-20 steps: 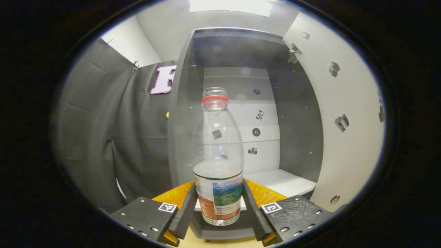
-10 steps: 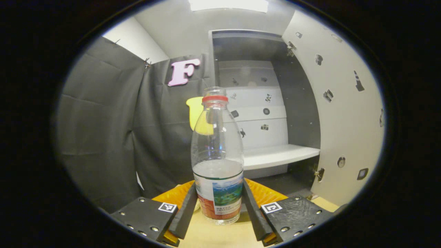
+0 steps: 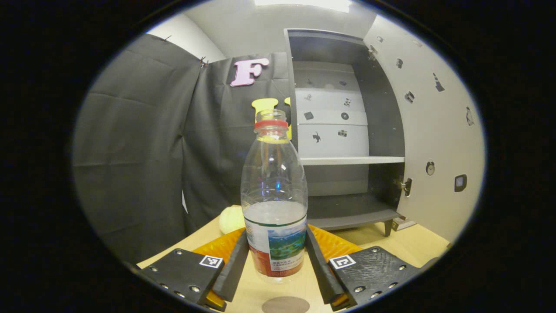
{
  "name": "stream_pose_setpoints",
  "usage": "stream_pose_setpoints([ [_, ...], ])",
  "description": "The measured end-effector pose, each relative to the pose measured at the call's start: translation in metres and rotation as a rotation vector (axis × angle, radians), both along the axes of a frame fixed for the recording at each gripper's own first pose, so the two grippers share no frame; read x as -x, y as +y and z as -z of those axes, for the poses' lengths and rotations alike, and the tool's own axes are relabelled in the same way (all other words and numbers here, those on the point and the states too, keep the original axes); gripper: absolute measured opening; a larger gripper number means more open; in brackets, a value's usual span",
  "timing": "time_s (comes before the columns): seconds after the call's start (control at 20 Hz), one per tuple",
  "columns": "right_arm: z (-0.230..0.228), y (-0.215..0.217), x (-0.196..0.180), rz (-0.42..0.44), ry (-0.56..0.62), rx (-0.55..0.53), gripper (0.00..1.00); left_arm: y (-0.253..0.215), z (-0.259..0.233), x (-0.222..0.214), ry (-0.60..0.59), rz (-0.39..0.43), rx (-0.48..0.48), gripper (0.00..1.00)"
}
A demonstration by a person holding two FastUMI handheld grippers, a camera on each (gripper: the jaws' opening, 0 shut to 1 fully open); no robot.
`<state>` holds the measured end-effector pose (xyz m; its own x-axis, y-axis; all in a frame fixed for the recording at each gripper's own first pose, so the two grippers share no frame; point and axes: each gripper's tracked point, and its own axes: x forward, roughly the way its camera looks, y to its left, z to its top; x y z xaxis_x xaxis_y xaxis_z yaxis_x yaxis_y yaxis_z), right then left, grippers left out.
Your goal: Open the cabinet door with the right hand, grasp the bottle in the cabinet with the left hand and place it on the coaster, then close the cabinet door with the right hand.
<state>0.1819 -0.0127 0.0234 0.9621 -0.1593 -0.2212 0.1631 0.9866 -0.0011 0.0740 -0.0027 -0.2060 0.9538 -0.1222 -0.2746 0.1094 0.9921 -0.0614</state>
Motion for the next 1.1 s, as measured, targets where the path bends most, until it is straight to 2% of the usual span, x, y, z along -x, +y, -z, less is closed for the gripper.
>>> stream_pose_setpoints([
  [0.2,0.001,0.007,0.0,-0.006,0.012,0.013,0.98,-0.002,0.034,0.028,0.052,0.006,0.007,0.72],
  [0.25,0.003,0.007,0.001,-0.008,0.015,0.01,0.98,-0.002,0.044,0.035,0.063,0.006,0.012,0.74],
  [0.3,0.002,0.009,0.001,-0.009,0.018,0.005,0.98,-0.004,0.054,0.042,0.078,0.007,0.007,0.72],
  [0.4,-0.001,0.005,0.001,-0.005,0.017,0.006,0.98,-0.007,0.071,0.054,0.098,0.023,-0.032,0.74],
  [0.5,0.0,0.008,0.002,-0.005,0.02,0.018,0.98,-0.011,0.091,0.062,0.128,0.047,-0.072,0.71],
  [0.55,0.0,0.009,0.002,-0.004,0.022,0.022,0.98,-0.012,0.099,0.069,0.138,0.051,-0.069,0.77],
  [0.7,-0.001,0.008,0.003,-0.005,0.037,0.032,0.98,-0.012,0.118,0.075,0.16,0.04,-0.045,0.72],
  [0.85,-0.004,0.01,0.004,-0.007,0.044,0.068,0.98,-0.014,0.134,0.079,0.164,0.04,-0.056,0.74],
  [1.05,-0.009,0.015,0.006,-0.033,0.048,0.102,0.98,-0.014,0.143,0.085,0.151,0.02,-0.045,0.72],
  [1.1,-0.014,0.018,0.006,-0.039,0.039,0.112,0.99,-0.016,0.143,0.083,0.149,0.019,-0.043,0.75],
])
